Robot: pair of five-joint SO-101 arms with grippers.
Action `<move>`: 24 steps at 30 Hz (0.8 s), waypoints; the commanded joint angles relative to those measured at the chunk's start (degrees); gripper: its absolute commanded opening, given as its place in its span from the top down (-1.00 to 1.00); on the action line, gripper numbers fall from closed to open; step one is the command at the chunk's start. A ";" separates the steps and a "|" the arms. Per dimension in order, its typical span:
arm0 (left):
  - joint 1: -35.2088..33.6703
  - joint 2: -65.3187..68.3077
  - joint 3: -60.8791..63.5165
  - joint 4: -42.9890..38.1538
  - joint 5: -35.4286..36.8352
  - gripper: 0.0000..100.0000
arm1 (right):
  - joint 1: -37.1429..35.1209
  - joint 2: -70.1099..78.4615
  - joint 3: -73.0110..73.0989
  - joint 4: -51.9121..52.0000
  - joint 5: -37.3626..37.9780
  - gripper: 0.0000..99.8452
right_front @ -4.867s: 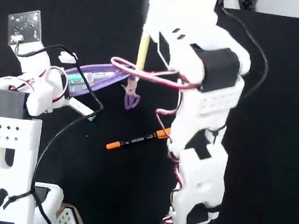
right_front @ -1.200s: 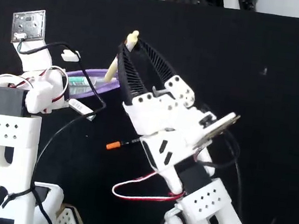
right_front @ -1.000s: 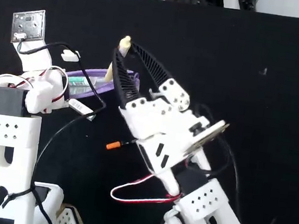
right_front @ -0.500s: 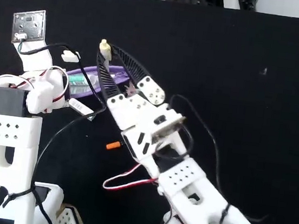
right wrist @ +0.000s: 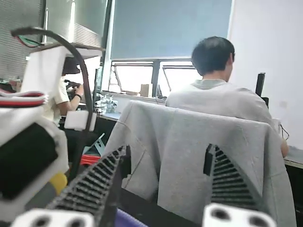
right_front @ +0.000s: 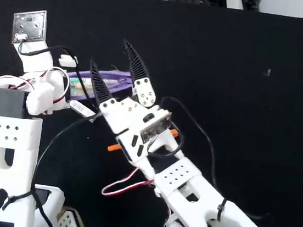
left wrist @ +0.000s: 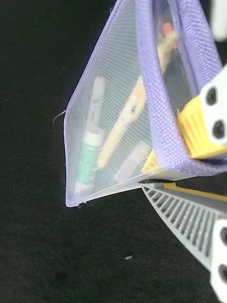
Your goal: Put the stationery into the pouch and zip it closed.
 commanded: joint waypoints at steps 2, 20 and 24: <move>0.31 -0.35 -0.84 -1.32 -0.18 0.94 | -1.49 -2.24 -0.04 -0.62 0.44 0.54; -14.37 -0.70 -5.23 -1.41 0.00 0.94 | 5.01 -38.73 -14.73 65.85 0.44 0.54; -14.64 -0.44 -5.05 -2.20 -0.09 0.94 | 7.91 -38.73 -15.78 75.25 2.55 0.54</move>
